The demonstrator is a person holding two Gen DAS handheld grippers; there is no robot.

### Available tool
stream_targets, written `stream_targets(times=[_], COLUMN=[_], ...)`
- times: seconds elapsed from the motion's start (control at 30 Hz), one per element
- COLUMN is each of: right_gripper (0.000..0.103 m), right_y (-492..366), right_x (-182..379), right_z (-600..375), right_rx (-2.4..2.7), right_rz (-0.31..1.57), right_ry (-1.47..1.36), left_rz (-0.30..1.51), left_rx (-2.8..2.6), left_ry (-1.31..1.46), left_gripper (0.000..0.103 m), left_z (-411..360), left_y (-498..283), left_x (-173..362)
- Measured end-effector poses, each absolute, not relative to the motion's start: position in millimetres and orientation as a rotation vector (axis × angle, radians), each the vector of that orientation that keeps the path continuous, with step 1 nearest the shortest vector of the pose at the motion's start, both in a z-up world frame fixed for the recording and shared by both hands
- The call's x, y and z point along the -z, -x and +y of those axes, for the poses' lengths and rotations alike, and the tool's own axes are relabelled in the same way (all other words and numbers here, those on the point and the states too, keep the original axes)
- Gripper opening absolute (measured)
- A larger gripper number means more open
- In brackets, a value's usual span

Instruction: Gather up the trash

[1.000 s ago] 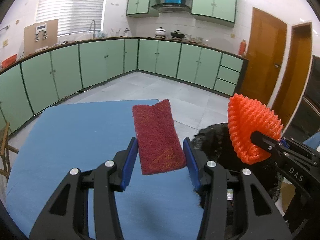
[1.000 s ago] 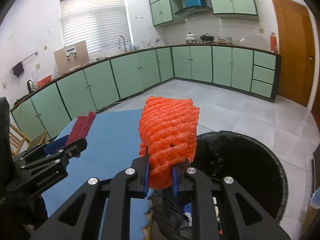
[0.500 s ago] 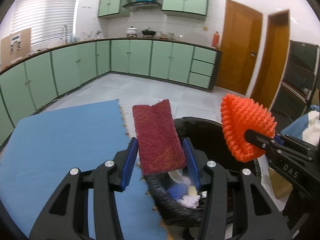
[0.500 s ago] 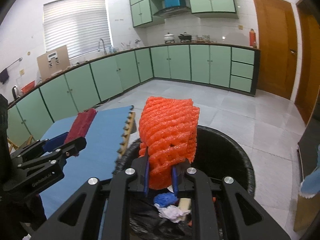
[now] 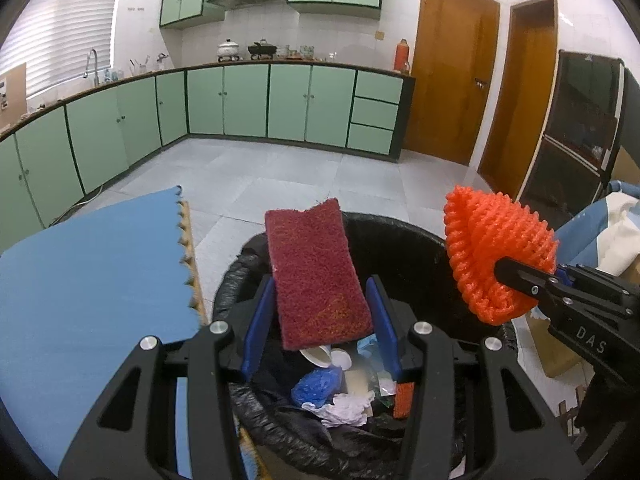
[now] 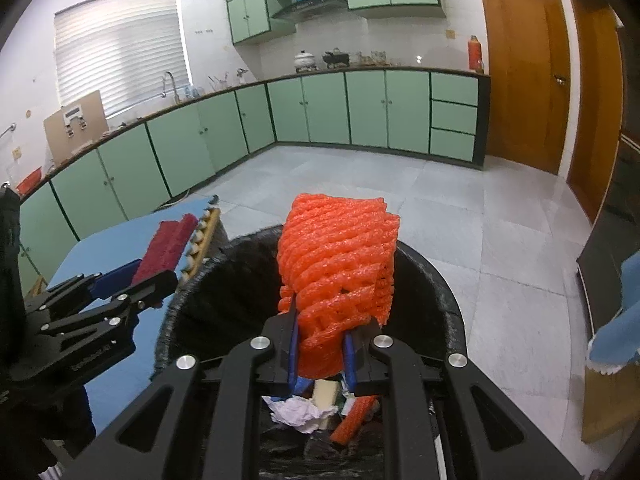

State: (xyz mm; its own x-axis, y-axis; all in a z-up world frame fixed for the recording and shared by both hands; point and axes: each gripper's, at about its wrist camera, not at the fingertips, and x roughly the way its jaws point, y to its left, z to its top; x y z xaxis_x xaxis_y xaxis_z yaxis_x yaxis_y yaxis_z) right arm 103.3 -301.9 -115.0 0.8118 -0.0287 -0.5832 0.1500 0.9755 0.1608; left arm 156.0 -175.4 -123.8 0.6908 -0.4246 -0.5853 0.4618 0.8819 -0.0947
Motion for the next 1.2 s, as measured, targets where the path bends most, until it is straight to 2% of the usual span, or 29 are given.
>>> stream_targets(times=[0.33, 0.43, 0.5, 0.57, 0.63, 0.67, 0.73, 0.77, 0.8, 0.87, 0.93, 1.2], right_gripper=[0.018, 0.022, 0.030, 0.036, 0.046, 0.056, 0.065, 0.076, 0.081, 0.084, 0.091, 0.097], right_y=[-115.5, -117.3, -119.9, -119.1, -117.7, -117.0, -115.5, -115.1, -114.1, -112.4, -109.1, -89.0], right_x=[142.1, 145.8, 145.1, 145.7, 145.1, 143.8, 143.5, 142.4, 141.4, 138.8, 134.1, 101.8], right_z=[-311.9, -314.4, -315.4, -317.1, -317.3, -317.9, -319.0, -319.2, -319.1, -318.7, -317.6, -300.4], right_rx=[0.108, 0.107, 0.110, 0.117, 0.122, 0.129, 0.136, 0.144, 0.157, 0.164, 0.168, 0.130], right_rz=[0.677, 0.683, 0.687, 0.684, 0.679, 0.674, 0.668, 0.664, 0.658, 0.651, 0.640, 0.570], right_ry=[-0.216, -0.218, -0.224, -0.226, -0.227, -0.230, -0.235, -0.237, -0.236, -0.236, -0.239, -0.235], left_rz=[0.701, 0.715, 0.716, 0.705, 0.694, 0.692, 0.686, 0.683, 0.681, 0.678, 0.670, 0.610], left_rx=[0.510, 0.518, 0.524, 0.531, 0.534, 0.535, 0.531, 0.529, 0.526, 0.525, 0.518, 0.477], left_ry=[-0.095, -0.096, -0.089, -0.077, -0.073, -0.069, -0.059, -0.054, -0.048, -0.038, -0.028, -0.007], left_gripper=[0.045, 0.046, 0.049, 0.066, 0.070, 0.072, 0.076, 0.078, 0.078, 0.079, 0.081, 0.090], left_z=[-195.0, -197.6, -198.2, -196.6, -194.9, -192.8, -189.5, -188.3, -185.8, -180.5, -174.9, -136.3], left_y=[-174.4, -177.6, -178.9, -179.3, -179.8, -179.9, -180.5, -181.6, -181.9, -183.2, -182.2, -166.9], left_x=[151.2, 155.6, 155.1, 151.7, 148.1, 146.4, 143.4, 142.0, 140.4, 135.8, 129.9, 94.2])
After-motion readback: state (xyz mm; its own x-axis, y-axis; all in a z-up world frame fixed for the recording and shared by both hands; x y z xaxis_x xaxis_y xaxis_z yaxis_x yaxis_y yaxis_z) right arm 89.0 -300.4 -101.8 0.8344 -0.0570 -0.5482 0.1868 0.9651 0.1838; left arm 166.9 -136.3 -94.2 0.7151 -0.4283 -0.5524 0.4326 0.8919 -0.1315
